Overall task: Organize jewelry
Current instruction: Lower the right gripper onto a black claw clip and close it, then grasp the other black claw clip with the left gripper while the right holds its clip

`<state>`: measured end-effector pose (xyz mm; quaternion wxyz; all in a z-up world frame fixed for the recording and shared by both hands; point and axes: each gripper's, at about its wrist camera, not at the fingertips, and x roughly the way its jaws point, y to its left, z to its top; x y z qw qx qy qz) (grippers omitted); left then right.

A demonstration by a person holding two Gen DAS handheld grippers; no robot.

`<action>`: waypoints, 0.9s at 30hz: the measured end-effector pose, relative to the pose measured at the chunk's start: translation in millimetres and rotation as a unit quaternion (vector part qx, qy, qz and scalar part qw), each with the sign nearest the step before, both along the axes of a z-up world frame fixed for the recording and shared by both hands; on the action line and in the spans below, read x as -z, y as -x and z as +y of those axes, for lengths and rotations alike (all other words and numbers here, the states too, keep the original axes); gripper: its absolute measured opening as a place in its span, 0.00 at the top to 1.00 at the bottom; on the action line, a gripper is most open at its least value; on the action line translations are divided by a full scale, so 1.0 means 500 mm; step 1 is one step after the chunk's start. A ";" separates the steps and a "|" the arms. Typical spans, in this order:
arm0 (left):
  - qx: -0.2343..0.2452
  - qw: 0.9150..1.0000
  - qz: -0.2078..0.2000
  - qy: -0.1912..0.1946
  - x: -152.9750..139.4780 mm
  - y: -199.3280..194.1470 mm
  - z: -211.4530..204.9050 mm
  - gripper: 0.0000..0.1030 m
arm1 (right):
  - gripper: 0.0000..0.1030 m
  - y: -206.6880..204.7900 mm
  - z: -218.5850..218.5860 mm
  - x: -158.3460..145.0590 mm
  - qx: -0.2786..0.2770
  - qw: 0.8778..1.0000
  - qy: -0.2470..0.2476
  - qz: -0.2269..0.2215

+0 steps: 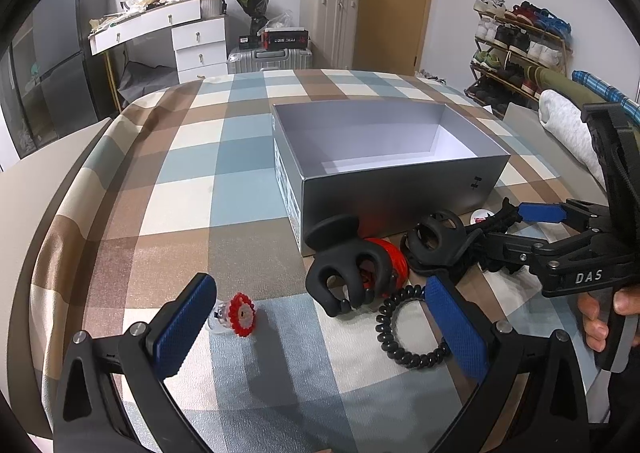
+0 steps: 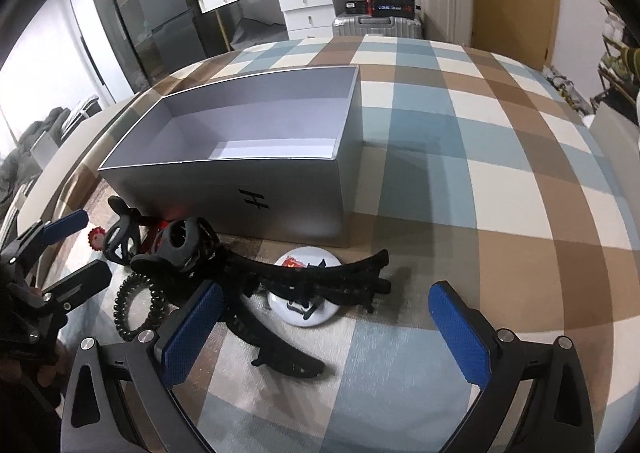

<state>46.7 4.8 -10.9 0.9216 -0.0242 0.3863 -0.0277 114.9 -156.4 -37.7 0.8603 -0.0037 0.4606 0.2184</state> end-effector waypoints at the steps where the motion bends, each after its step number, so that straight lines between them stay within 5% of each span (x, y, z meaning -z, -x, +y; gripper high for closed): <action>1: 0.000 1.000 0.000 0.000 0.000 0.000 0.000 0.01 | 0.02 0.000 0.002 0.000 0.001 1.000 0.009 -0.005; 3: 0.000 1.000 0.000 0.000 0.000 0.000 0.000 0.01 | 0.08 0.005 0.003 -0.005 -0.009 1.000 0.006 -0.015; 5: 0.000 1.000 0.000 0.000 0.000 0.000 -0.001 0.01 | 0.31 0.007 0.003 -0.009 -0.018 1.000 0.000 -0.019; 24: 0.006 0.999 0.032 0.003 0.011 -0.030 -0.008 0.02 | 0.31 0.022 -0.044 -0.064 -0.023 0.997 -0.059 -0.054; 27: 0.018 0.999 0.038 0.008 0.013 -0.035 -0.012 0.14 | 0.31 0.023 -0.044 -0.066 -0.025 0.996 -0.063 -0.053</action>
